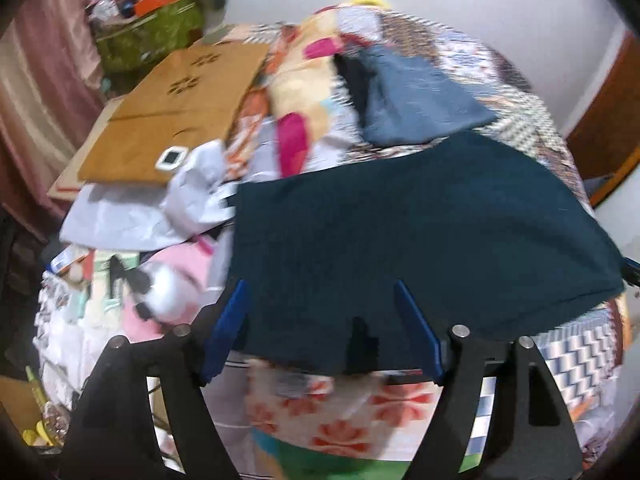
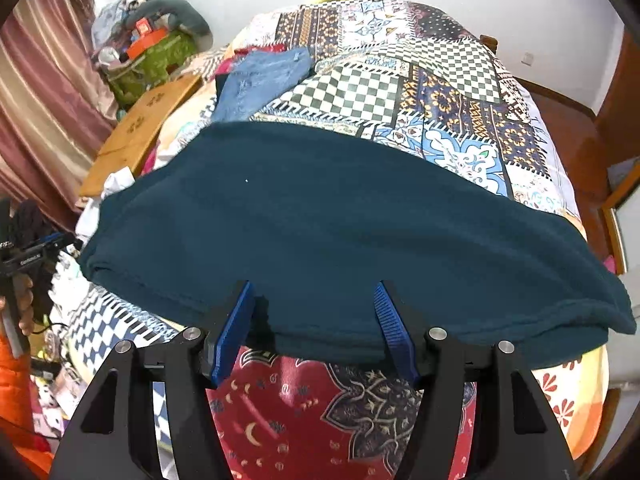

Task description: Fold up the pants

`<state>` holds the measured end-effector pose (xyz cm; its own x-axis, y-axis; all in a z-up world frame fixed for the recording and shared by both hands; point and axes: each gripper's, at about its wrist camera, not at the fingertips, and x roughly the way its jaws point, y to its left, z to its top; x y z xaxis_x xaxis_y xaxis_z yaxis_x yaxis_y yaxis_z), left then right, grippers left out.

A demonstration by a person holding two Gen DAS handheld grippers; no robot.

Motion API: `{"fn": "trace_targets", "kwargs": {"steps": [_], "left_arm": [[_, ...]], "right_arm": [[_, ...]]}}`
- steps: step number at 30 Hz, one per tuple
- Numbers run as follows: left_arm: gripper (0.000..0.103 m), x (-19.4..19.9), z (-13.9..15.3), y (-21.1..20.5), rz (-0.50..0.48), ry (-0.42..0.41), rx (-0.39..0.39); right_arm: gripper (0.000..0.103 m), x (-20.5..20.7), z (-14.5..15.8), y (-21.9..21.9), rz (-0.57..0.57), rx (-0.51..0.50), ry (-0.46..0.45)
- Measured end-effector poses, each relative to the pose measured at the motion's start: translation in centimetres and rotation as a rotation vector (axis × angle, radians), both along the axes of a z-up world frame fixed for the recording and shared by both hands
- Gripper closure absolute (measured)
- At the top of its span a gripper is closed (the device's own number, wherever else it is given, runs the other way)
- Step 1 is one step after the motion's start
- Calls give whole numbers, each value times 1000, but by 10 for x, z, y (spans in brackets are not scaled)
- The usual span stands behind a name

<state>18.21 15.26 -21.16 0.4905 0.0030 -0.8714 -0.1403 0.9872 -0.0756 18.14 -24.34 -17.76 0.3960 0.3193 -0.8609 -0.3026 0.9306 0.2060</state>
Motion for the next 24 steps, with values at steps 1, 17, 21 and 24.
{"fn": "trace_targets", "kwargs": {"steps": [1, 17, 21, 24], "left_arm": [[28, 1, 1, -10, -16, 0, 0], [47, 18, -24, -123, -240, 59, 103], [72, 22, -24, -134, -297, 43, 96], [81, 20, -23, -135, -307, 24, 79]], "right_arm": [[44, -1, 1, 0, 7, 9, -3], [56, -6, -7, 114, 409, 44, -49], [59, -1, -15, 132, 463, 37, -26], [66, 3, -19, 142, 485, 36, -7]]}}
